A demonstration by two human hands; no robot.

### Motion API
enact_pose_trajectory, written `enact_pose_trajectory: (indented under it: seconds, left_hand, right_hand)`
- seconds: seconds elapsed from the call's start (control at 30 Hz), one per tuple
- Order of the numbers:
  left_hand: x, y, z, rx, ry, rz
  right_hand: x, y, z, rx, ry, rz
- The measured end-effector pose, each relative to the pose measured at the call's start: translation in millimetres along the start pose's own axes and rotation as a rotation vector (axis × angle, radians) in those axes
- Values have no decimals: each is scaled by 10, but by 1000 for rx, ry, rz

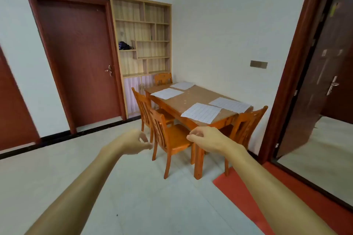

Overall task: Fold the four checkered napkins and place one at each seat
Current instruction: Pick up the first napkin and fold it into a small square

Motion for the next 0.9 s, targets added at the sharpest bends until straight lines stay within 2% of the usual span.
enact_pose_trajectory:
  seconds: [0.3,0.53,0.9]
  left_hand:
    - [1141,-102,139,79,16,24]
    - [2264,-517,221,109,0,-91]
    - [3807,-480,72,112,39,-178]
  right_hand:
    - [1184,-447,57,51,8,-2]
    - [2113,-902,425,81,-15,-40]
    - [3167,-1323,530,100,-42,-99]
Point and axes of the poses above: each hand's wrist, its own x-axis towards the middle knuckle, its own z-axis out of the back of the hand, y = z × x, the point moved 1 cm from there along x, towards the middle knuckle, and after that the axes turned 4 degrees about -z, right-handed, at the moved point
